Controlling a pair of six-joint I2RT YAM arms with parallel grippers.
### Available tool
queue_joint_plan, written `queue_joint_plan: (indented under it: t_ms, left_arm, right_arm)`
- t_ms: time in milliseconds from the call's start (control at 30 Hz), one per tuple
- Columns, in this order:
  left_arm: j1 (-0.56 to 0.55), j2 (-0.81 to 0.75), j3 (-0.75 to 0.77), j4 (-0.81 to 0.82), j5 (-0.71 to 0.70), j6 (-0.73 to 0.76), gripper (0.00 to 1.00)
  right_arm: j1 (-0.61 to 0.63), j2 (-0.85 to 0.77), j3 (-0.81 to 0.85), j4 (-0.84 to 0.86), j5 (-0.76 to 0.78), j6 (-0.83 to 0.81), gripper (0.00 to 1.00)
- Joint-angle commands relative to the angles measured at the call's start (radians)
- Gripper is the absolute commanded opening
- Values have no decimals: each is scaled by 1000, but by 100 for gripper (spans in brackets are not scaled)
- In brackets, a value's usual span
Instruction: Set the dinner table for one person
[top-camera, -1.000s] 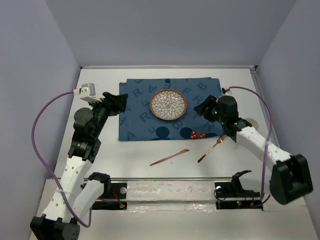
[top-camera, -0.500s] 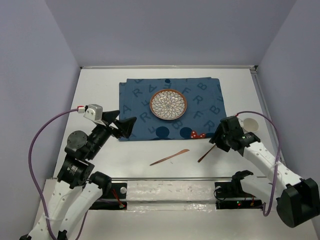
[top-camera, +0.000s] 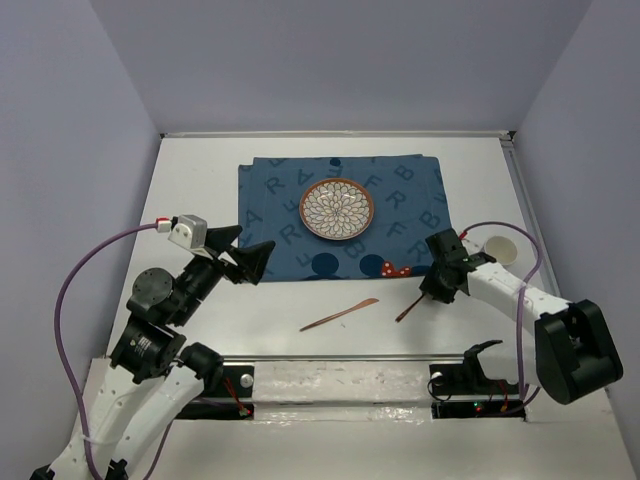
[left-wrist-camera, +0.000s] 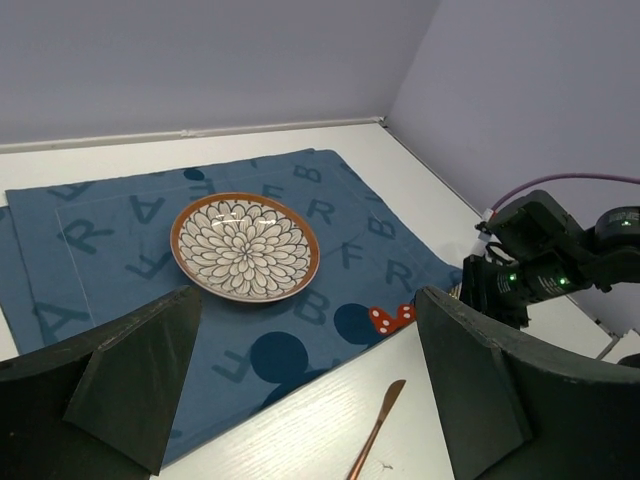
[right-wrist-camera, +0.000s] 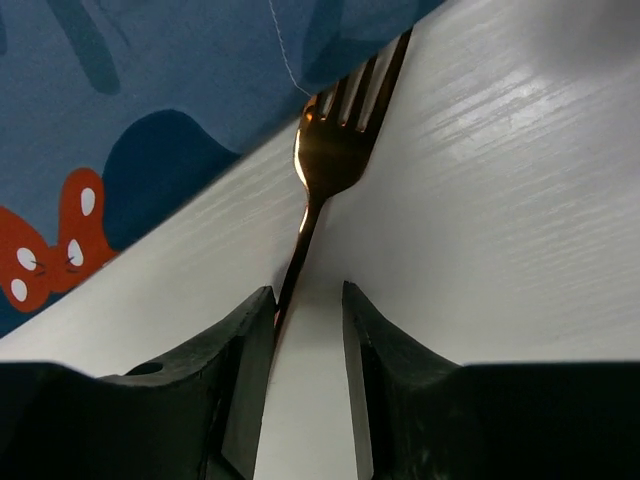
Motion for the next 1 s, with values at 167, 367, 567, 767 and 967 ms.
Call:
queue_joint_plan:
  t_ms: [167,367,567,767,967]
  left_arm:
    - [-14,4,5,24,11,17,99]
    - [-14,9,5,25,10,17,99]
    - [-17,13,5,24,7,17,99]
    - [-14,12,7,25,-18,15,99]
    - [-8,-8,12,-1,-165,6,99]
  right_arm:
    - [12,56,-11,44,18,12,16]
    - [49,7,-16,-30,5,35,0]
    - [190,-186,16,-171,-29,170,0]
    - [377,-276,254,-216,7,218,0]
    - [483,69,609,-32,31,-1,0]
